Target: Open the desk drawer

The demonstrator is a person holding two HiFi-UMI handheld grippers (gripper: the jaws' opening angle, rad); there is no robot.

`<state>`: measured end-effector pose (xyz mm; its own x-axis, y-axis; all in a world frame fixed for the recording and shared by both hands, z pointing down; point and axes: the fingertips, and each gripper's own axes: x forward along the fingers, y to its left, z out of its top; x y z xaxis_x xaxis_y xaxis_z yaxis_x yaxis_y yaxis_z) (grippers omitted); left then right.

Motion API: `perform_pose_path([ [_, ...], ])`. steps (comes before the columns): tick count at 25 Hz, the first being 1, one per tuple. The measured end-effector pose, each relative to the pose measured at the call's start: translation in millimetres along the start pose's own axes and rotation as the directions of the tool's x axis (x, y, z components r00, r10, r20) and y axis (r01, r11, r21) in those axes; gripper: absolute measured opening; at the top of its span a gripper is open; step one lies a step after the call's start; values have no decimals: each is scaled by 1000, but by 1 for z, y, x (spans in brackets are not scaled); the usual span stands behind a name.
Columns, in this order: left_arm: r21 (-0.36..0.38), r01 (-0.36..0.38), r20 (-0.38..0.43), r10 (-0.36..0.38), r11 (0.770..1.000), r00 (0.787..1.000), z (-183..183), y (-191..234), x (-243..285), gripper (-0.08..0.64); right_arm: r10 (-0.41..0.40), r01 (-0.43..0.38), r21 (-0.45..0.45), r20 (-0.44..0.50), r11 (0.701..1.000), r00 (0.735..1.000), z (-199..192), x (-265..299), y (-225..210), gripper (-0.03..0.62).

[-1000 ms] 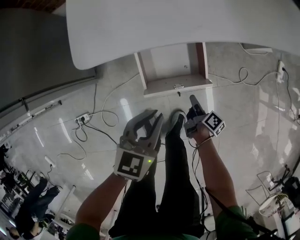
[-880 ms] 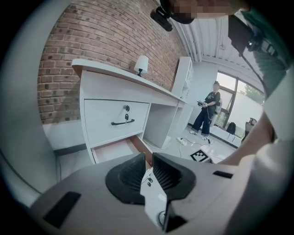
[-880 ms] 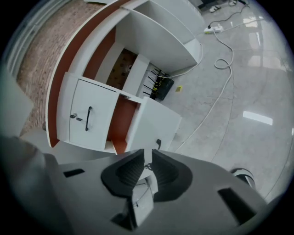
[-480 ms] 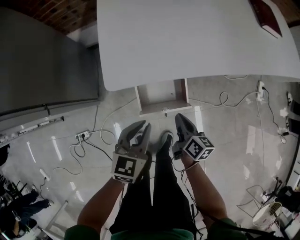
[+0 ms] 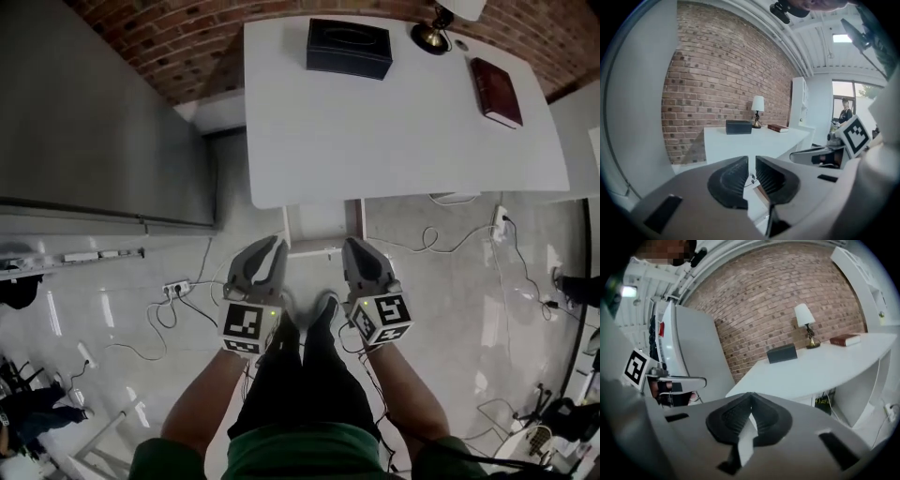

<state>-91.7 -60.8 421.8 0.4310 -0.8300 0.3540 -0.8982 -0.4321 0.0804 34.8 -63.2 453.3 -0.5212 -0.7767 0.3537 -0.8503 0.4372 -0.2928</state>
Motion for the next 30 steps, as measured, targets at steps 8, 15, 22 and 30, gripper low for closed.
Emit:
perform_pose_path([
  [8, -9, -9, 102, 10, 1000, 995, 107, -2, -35, 40, 18, 4, -171, 127, 985, 992, 123, -35, 44, 0],
  [15, 17, 3, 190, -6, 1000, 982, 184, -18, -57, 40, -7, 80, -291, 244, 953, 970, 213, -63, 69, 0],
  [22, 35, -38, 280, 27, 999, 960, 241, -7, -74, 40, 11, 142, -403, 355, 904, 935, 279, -91, 88, 0],
  [30, 74, -50, 334, 23, 996, 942, 280, -2, -90, 40, 2, 209, -421, 448, 883, 894, 323, -116, 96, 2],
])
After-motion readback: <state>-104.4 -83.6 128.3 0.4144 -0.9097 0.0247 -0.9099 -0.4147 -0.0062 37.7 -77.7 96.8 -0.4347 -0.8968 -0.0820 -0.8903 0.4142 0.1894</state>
